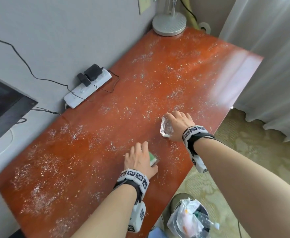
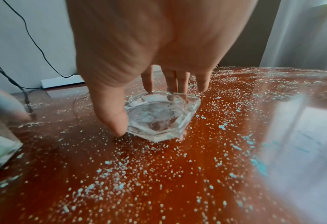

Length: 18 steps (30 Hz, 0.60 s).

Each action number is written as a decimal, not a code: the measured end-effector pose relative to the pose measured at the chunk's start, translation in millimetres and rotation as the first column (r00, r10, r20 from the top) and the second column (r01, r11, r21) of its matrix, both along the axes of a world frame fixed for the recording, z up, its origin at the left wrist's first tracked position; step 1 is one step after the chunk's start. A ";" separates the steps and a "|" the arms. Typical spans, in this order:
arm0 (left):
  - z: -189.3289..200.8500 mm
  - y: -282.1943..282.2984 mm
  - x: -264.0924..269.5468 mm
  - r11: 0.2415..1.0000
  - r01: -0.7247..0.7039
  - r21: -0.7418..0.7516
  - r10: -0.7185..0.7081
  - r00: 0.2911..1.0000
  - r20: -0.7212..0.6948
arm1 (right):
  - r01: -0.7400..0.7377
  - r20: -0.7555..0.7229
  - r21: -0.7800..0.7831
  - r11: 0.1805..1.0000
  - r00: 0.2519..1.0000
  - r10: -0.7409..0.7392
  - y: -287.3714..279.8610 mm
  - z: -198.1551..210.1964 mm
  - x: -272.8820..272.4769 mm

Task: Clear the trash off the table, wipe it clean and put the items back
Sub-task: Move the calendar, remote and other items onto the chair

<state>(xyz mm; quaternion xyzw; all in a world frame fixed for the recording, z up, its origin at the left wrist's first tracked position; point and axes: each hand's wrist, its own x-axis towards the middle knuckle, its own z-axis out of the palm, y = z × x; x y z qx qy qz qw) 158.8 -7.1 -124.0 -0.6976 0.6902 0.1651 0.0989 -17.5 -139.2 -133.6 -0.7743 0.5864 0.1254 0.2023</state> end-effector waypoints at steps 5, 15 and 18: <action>5.7 -3.9 -0.9 0.999 -0.041 -0.007 0.041 0.999 0.008 | 0.058 -0.018 0.010 0.998 0.998 -0.058 11.6 8.5 1.2; 116.7 -26.9 54.3 0.983 -0.169 -0.076 0.171 0.985 0.026 | 0.065 0.070 -0.020 0.998 0.996 -0.063 25.6 131.9 39.8; 156.2 -12.7 82.4 0.971 -0.222 -0.088 0.227 0.972 0.052 | 0.041 0.103 -0.067 0.997 0.994 -0.034 39.0 181.2 68.8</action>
